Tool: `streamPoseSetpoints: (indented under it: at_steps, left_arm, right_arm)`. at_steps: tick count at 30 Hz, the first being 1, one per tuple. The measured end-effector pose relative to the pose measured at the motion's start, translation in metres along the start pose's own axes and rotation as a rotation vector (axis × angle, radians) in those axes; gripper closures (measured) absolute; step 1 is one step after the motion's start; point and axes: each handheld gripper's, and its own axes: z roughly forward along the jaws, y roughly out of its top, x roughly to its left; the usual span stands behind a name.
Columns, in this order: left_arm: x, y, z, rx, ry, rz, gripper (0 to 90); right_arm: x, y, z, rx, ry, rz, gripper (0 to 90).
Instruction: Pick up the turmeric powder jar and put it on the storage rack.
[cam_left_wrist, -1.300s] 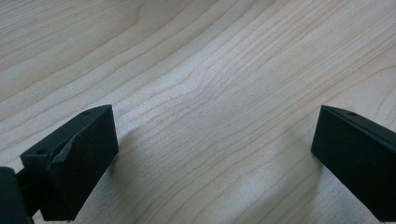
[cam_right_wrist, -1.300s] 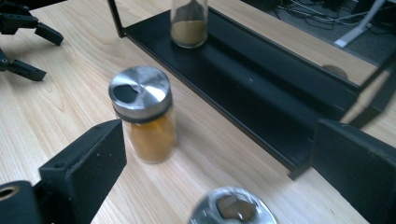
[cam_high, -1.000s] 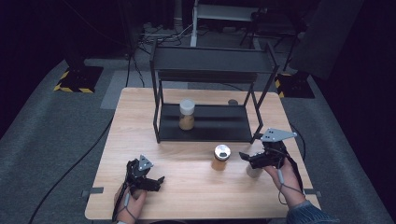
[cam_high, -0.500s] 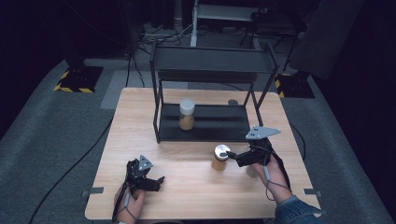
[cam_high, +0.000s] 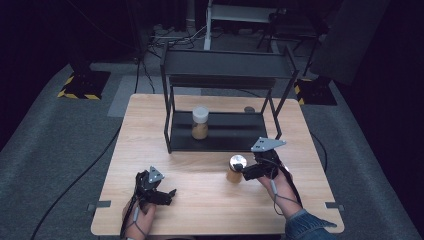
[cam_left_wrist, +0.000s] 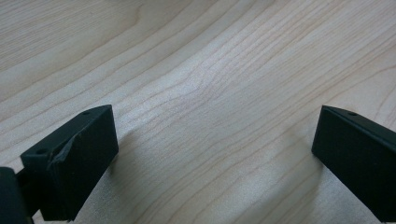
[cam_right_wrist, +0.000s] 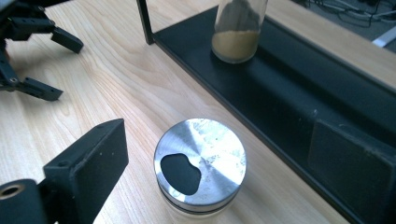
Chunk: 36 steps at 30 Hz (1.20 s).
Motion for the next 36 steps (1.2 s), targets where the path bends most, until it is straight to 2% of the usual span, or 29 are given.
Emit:
streamPoseSetpoints:
  at_steps: [12, 23, 26, 32, 36]
  left_arm:
    - [0.000, 0.000, 0.000, 0.000, 0.000, 0.001, 0.0]
    - [0.000, 0.000, 0.000, 0.000, 0.000, 0.003, 0.0]
    - [0.000, 0.000, 0.000, 0.000, 0.000, 0.001, 0.0]
    - [0.000, 0.000, 0.000, 0.001, 0.000, 0.002, 0.0]
    - [0.000, 0.000, 0.000, 0.000, 0.000, 0.001, 0.0]
  right_arm:
    - [0.007, 0.000, 0.026, 0.080, -0.011, 0.027, 8.0]
    - [0.005, 0.004, 0.046, 0.155, 0.001, 0.053, 13.9]
    - [0.002, 0.006, 0.051, 0.175, 0.010, 0.071, 16.4]
    - [0.002, 0.009, 0.059, 0.216, 0.015, 0.061, 23.9]
    - [0.000, 0.009, 0.061, 0.222, 0.026, 0.059, 30.5]
